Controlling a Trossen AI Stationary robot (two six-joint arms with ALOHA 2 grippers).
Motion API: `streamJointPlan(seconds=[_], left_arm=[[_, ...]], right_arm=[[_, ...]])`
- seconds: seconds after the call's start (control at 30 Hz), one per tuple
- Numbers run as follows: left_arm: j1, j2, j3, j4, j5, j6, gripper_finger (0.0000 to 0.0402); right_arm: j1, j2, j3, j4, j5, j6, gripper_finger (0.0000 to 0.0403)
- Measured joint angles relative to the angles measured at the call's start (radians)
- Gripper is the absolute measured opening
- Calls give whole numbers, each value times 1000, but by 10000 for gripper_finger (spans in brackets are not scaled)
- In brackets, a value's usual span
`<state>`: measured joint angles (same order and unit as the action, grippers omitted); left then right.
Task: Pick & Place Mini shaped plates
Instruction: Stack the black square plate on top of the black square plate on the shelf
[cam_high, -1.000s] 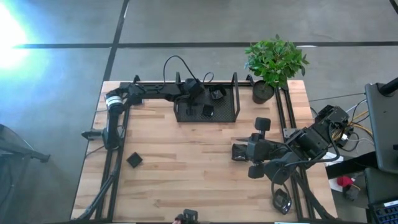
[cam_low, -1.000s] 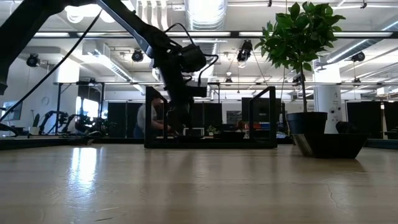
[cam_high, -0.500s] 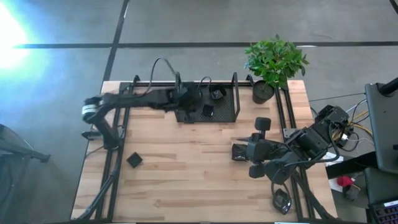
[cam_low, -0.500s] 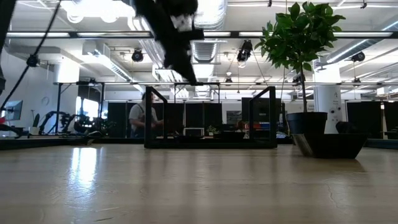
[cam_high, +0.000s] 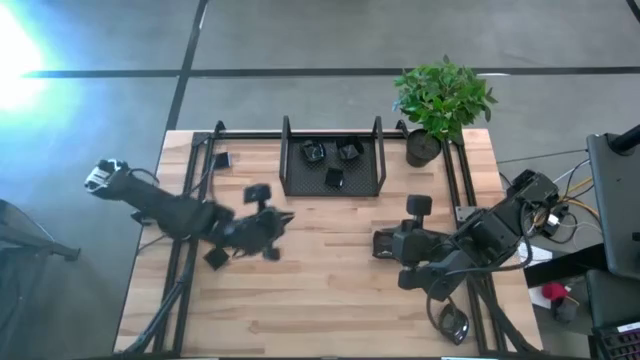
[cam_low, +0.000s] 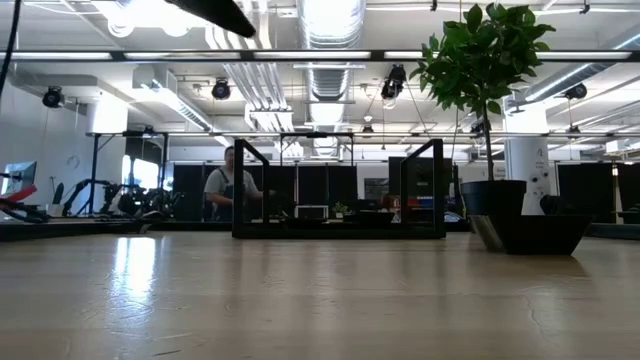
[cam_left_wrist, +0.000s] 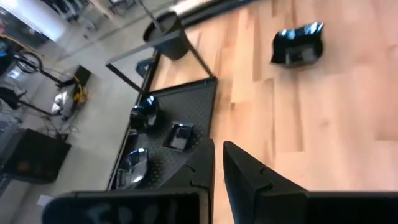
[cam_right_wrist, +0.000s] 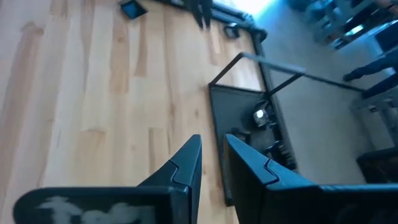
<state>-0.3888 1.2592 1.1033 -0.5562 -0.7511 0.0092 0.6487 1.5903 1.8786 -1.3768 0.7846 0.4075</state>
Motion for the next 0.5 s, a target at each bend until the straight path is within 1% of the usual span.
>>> streamJointPlan(seconds=[0.07, 0.23, 0.37, 0.5], left_arm=[[-73, -23, -23, -1, -52, -56, 32], [-196, -45, -34, -49, -69, -178, 32], [-241, -43, -38, -136, -58, -305, 32], [-257, -37, -38, -298, 8, -534, 32]], right_arm=[[2, 0, -27, 21, -4, 15, 65], [2, 0, -76, 32, -9, 75, 63], [2, 0, -105, 35, -9, 114, 65], [2, 0, -115, 67, -8, 114, 64]])
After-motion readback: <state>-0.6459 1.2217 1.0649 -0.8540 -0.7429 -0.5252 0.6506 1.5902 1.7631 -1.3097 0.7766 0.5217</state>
